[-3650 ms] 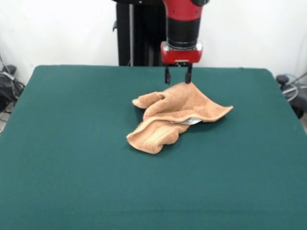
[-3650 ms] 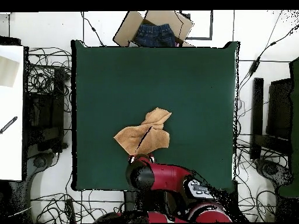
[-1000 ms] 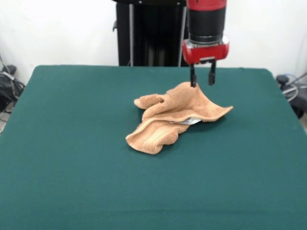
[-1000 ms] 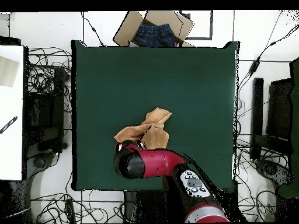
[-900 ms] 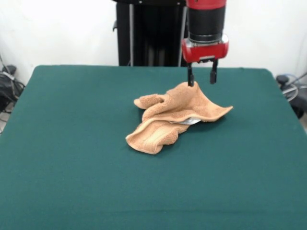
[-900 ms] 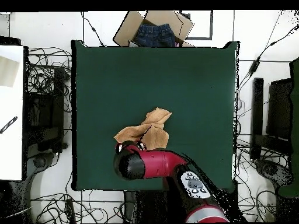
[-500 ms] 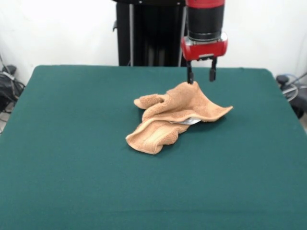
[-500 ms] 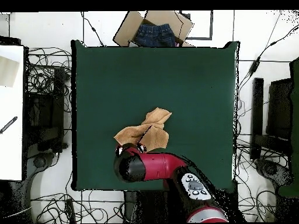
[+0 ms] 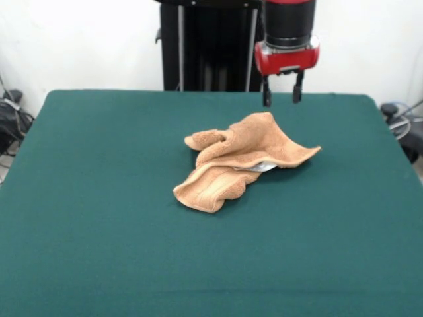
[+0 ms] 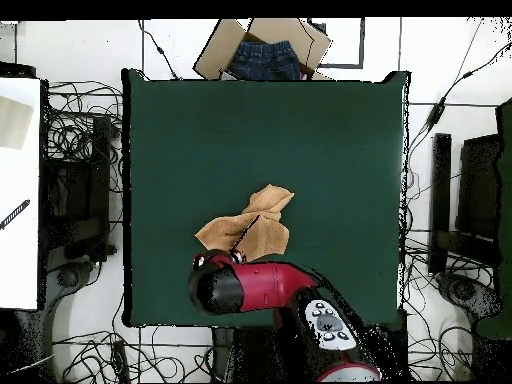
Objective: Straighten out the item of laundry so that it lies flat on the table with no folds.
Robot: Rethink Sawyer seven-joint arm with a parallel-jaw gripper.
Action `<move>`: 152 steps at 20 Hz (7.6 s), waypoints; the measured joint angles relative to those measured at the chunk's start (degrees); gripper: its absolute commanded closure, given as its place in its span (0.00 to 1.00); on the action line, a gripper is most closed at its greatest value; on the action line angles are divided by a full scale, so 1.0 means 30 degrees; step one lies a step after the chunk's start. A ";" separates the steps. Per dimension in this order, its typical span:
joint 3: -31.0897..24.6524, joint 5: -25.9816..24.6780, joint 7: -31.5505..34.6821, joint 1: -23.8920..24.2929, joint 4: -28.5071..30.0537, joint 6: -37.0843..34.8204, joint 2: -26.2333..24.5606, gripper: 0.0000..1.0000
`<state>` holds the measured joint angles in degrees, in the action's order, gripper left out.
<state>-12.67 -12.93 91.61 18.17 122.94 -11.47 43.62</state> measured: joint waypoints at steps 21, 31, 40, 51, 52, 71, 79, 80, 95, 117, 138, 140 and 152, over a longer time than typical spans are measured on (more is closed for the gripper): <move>-0.1033 -0.0538 0.0000 0.0900 0.2110 -0.1266 0.1797 0.00; -0.0683 -0.1674 0.0000 0.0126 0.4711 0.3244 0.1382 0.00; 0.0625 -0.2998 0.0000 0.0256 0.6315 0.7341 -0.0231 0.00; 0.0587 -0.2004 0.0000 0.0766 0.9647 0.7032 0.3852 0.00; 0.0567 -0.1674 0.0000 0.0502 1.0031 0.7009 0.4467 0.00; 0.3427 0.3389 0.0647 -0.9992 1.0894 0.3232 1.1915 0.00; 0.3628 0.3216 0.1547 -1.1285 0.9916 -0.0563 1.3154 0.00; 0.3705 0.3220 0.1547 -1.1295 0.9806 -0.0865 1.3376 0.00; 0.7177 0.2180 0.1539 -1.2223 0.6747 -0.3484 1.4518 0.00; 1.4723 0.0762 0.1421 -1.8840 0.0686 -0.8407 1.5159 0.00; 1.7933 0.0569 0.1421 -2.3467 -0.2450 -0.8582 1.5696 0.00; 1.8133 0.0426 0.1427 -2.4689 -0.2898 -0.8888 1.5750 0.00; 1.8727 -0.1359 0.4774 -3.1510 -0.5404 -1.2545 1.7576 0.00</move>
<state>43.51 -17.01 105.93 -76.36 106.72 -49.10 96.34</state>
